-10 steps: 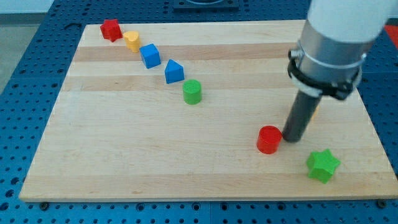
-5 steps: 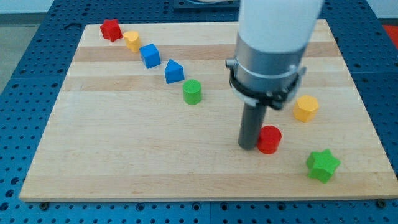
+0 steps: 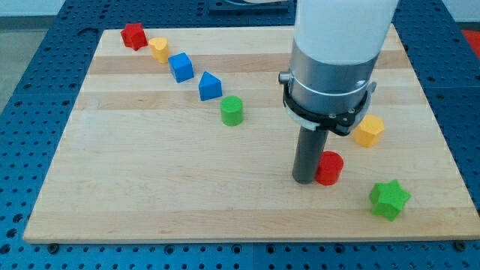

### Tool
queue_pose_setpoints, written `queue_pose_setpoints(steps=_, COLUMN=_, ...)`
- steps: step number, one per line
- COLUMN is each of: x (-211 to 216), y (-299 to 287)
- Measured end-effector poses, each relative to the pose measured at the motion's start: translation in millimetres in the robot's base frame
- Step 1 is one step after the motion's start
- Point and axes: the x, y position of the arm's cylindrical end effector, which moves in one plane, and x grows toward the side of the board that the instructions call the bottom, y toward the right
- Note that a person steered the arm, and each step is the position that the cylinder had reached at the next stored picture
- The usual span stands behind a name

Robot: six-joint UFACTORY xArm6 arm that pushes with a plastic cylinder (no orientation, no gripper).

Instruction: Push the red circle slightly up

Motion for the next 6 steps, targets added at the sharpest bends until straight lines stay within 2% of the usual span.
queue_pose_setpoints(steps=1, x=37.1, y=-17.3)
queue_pose_setpoints(steps=2, x=59.0, y=-2.3)
queue_pose_setpoints(steps=4, x=19.3, y=39.3)
queue_pose_setpoints(steps=6, x=-36.1, y=47.8)
